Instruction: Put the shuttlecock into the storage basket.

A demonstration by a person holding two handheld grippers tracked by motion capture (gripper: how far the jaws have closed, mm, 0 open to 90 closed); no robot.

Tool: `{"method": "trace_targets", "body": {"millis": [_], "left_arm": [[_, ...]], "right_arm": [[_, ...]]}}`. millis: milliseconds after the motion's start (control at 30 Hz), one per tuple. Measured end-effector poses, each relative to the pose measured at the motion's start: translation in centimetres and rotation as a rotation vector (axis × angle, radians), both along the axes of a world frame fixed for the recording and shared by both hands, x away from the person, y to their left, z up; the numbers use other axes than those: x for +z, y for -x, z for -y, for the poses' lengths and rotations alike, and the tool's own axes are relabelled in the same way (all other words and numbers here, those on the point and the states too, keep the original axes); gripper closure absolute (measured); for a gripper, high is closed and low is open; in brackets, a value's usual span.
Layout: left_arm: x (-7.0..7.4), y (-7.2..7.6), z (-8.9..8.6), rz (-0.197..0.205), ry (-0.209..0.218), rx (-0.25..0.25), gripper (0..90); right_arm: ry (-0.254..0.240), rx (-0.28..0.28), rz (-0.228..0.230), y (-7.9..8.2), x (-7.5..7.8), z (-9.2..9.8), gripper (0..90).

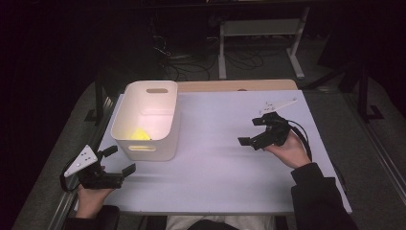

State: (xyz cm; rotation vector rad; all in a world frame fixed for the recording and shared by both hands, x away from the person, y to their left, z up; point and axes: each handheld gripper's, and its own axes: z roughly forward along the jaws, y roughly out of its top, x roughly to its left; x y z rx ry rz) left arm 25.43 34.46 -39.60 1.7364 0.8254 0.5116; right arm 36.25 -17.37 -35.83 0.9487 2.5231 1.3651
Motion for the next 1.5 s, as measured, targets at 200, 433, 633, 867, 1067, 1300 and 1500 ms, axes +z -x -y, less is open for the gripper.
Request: {"method": "trace_targets", "body": {"millis": [200, 433, 633, 867, 1067, 1300, 1500], "left_arm": [[0.0, 0.0, 0.0, 0.002, -0.005, -0.001, 0.0], [0.0, 0.0, 0.0, -0.001, -0.004, 0.000, 0.0], [0.0, 0.0, 0.0, 0.001, -0.005, 0.001, 0.0], [0.0, 0.0, 0.0, 0.001, -0.003, 0.006, 0.0], [0.0, 0.0, 0.0, 0.000, -0.002, 0.008, 0.0], [0.0, 0.0, 0.0, -0.002, -0.007, 0.007, 0.0], [0.0, 0.0, 0.0, -0.001, -0.007, 0.006, 0.0]], "right_arm": [[-0.003, -0.022, -0.008, 0.6, -0.5, 1.1, 0.0], [-0.019, -0.046, -0.011, 1.1, -1.0, 2.4, 0.0], [-0.030, -0.065, -0.007, 1.9, -1.6, 3.3, 0.0], [-0.027, -0.091, -0.005, 2.5, -2.0, 4.5, 0.0], [-0.039, -0.122, -0.001, 3.2, -2.6, 5.7, 0.0], [-0.031, -0.159, 0.008, 3.9, -3.5, 6.9, 0.0], [-0.030, -0.181, 0.026, 4.6, -4.2, 8.0, 0.0]]}}
